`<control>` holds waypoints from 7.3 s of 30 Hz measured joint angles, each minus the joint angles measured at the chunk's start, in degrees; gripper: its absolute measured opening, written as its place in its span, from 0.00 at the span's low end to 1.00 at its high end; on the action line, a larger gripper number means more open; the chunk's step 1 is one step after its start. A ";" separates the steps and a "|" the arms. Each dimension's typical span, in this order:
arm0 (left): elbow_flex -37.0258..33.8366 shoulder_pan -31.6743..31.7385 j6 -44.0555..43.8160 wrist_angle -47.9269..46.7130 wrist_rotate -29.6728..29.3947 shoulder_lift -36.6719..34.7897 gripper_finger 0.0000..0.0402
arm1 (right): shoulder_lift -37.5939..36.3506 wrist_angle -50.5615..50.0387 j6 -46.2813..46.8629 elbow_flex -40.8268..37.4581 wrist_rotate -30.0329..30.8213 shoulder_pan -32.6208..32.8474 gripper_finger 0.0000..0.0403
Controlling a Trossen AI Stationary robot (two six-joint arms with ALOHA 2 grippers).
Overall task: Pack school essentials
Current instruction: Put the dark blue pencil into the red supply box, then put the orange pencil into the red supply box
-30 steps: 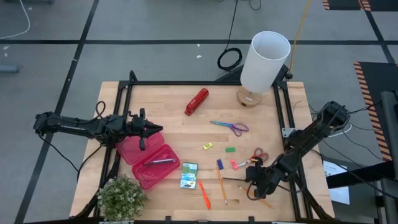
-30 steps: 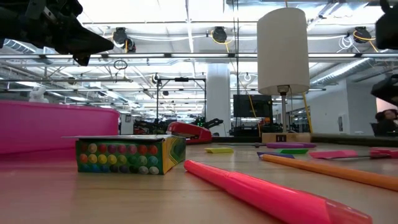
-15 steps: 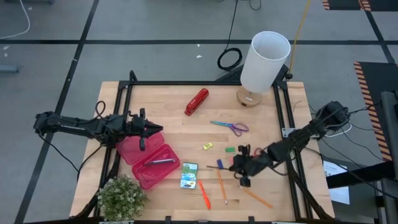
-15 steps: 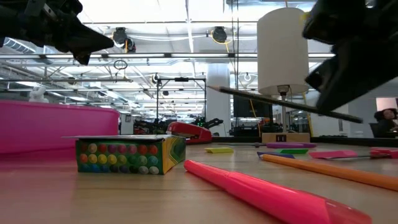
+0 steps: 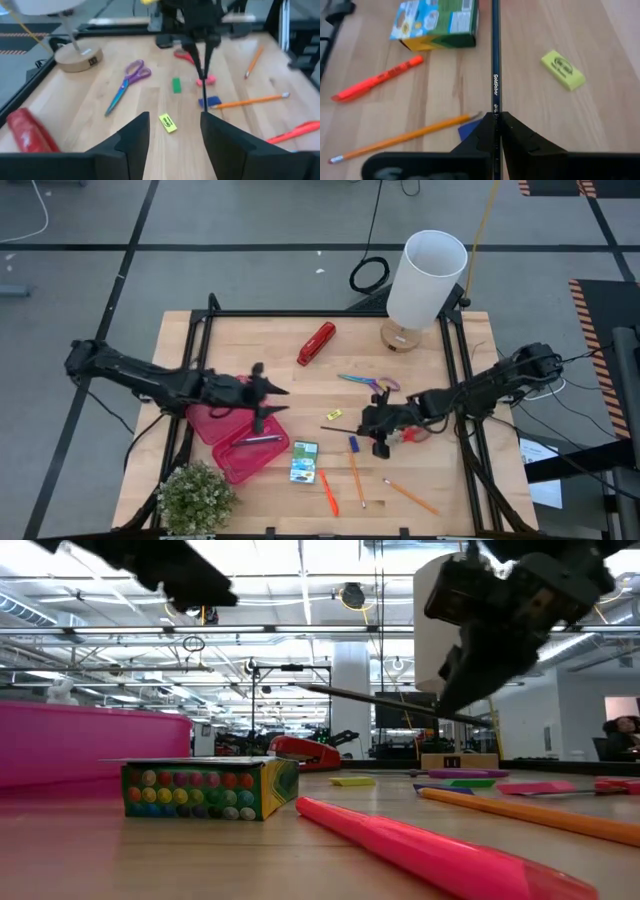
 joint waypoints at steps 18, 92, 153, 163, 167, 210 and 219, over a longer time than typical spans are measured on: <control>24.35 -1.31 2.36 -9.09 3.53 30.95 0.49 | -0.04 -2.03 -3.67 1.97 -2.64 -3.13 0.03; 26.35 -18.45 -47.43 -54.89 -5.33 23.64 0.04 | -13.46 -1.60 -10.71 -3.15 7.96 -2.65 0.53; 20.00 -13.51 -14.77 -42.19 -22.85 12.39 0.30 | -8.87 5.30 -1.79 -3.58 15.35 9.78 0.52; 16.66 0.41 2.41 -24.67 -7.62 12.34 0.30 | -0.68 5.09 15.89 -3.37 24.77 17.02 0.52; 11.00 2.92 4.92 -18.68 -4.79 12.37 0.30 | 2.69 4.91 20.30 -1.48 26.87 20.69 0.52; 7.36 -11.42 -4.41 -14.13 -5.08 8.73 0.30 | 26.93 -22.63 36.26 26.93 27.10 26.93 0.52; 7.36 -11.56 -4.26 -12.79 -5.56 8.73 0.30 | 26.93 -22.10 37.53 26.93 29.55 28.82 0.52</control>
